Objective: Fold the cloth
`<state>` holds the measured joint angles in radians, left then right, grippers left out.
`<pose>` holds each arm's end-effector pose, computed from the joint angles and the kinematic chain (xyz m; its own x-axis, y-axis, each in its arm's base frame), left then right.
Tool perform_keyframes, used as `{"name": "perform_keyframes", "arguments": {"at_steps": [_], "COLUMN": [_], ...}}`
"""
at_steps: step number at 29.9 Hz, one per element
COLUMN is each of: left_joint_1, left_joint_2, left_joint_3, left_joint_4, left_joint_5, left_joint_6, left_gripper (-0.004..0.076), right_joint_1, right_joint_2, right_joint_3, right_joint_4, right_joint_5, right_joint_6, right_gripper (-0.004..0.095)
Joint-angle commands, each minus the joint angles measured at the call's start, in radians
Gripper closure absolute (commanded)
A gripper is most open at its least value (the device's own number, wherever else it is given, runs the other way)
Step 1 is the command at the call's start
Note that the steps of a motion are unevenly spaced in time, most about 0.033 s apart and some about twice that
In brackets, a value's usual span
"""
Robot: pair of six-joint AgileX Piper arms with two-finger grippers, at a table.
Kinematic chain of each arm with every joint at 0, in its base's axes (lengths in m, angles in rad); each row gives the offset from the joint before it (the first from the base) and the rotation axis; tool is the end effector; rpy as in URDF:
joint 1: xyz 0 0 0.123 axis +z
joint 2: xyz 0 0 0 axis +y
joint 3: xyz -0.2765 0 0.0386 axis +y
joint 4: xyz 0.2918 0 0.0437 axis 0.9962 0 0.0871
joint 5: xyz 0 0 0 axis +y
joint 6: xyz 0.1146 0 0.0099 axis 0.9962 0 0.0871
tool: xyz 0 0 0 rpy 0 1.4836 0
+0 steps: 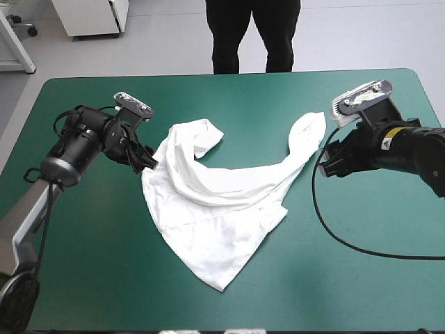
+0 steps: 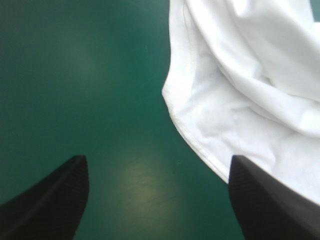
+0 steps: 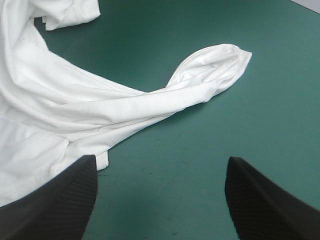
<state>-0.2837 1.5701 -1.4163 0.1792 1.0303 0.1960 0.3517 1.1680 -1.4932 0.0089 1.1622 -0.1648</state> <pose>0.3754 -0.0911 0.2972 -0.7563 0.5138 -0.4049 0.4426 0.8577 0.2617 0.2567 0.0952 0.4487 -0.5753 -0.3821 -0.7232 -0.4483 0.8868 -0.1120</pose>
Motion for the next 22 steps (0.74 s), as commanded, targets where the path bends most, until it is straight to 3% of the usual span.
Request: {"name": "perform_keyframes", "arguments": {"at_steps": [1, 5, 17, 20, 22], "left_joint_1": [0.072, 0.12, 0.126, 0.126, 0.124], "left_joint_2": [0.043, 0.115, 0.34, 0.359, 0.371], "left_joint_3": [-0.027, -0.038, -0.189, -0.186, -0.186], "left_joint_4": [-0.1, -0.156, -0.266, -0.292, -0.292], "left_joint_5": [-0.055, -0.083, -0.046, -0.043, -0.03], "left_joint_6": [0.04, 0.071, 0.118, 0.135, 0.138], "left_gripper": [0.018, 0.018, 0.022, 0.027, 0.0344], "right_joint_1": [0.023, 0.04, 0.109, 0.109, 0.109], "right_joint_2": [-0.023, -0.023, -0.023, -0.023, -0.023], "right_joint_3": [-0.016, -0.016, -0.016, -0.016, -0.016], "right_joint_4": [-0.009, -0.009, 0.11, 0.181, 0.236], "right_joint_5": [-0.038, -0.04, 0.003, 0.02, 0.02], "right_joint_6": [-0.013, -0.015, -0.231, -0.31, -0.365], "right_gripper": [0.0239, 0.0239, 0.0279, 0.0285, 0.0291]}}
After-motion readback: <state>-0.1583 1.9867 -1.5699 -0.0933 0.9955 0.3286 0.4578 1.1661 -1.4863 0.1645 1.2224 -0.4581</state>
